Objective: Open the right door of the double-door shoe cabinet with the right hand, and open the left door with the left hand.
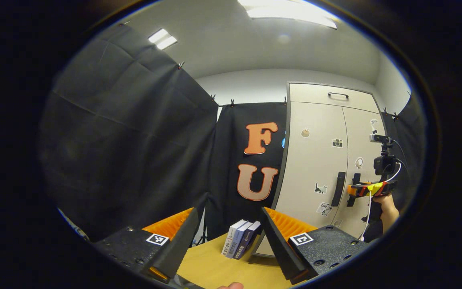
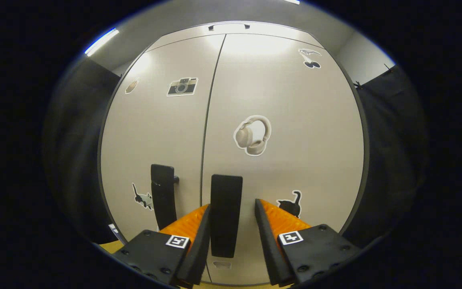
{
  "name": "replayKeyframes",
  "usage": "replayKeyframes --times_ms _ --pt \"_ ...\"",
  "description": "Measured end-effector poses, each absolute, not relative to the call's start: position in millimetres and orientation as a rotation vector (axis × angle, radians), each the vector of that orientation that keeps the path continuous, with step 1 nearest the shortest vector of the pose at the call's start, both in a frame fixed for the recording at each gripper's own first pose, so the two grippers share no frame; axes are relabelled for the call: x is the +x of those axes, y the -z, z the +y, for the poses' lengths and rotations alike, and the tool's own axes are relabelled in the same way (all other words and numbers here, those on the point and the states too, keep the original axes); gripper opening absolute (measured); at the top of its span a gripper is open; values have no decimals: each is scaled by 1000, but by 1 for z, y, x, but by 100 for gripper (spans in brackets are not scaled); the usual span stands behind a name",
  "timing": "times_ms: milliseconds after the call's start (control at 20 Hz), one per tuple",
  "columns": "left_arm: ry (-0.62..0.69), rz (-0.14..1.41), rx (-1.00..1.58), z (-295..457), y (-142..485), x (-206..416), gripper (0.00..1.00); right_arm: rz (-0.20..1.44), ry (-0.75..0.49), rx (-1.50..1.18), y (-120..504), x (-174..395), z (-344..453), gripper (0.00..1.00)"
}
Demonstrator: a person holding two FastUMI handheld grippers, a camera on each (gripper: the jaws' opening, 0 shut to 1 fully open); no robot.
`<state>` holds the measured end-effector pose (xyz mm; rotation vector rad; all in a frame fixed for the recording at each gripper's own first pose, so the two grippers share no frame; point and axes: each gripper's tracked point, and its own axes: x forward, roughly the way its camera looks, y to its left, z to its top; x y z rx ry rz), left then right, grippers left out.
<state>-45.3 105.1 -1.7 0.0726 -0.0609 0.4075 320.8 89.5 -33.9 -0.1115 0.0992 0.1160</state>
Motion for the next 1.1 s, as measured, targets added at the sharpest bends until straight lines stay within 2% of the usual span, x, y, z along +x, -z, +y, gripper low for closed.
replayKeyframes --times_ms 50,100,150,200,250,300,600,1050,1100 --pt "-400 -57 77 102 4 -39 94 67 -107 -92 29 325 90 62" --pt "-392 -51 81 100 4 -36 94 77 -118 -85 29 328 88 39" --pt "-386 -47 83 99 4 -34 92 94 -131 -57 32 326 88 34" --pt "-376 -42 81 98 3 -32 94 119 -150 -35 34 324 89 28" --pt "-363 -39 76 95 3 -31 94 132 -160 1 34 326 90 27" --pt "-350 -39 72 92 2 -29 94 145 -171 5 35 326 89 20" --pt "-287 -38 65 76 4 -22 94 183 -223 -28 32 305 89 20" --pt "-227 -32 47 28 12 -14 94 224 -392 15 17 215 52 20" --pt "-220 -28 53 20 15 -13 92 225 -397 10 15 208 46 20"
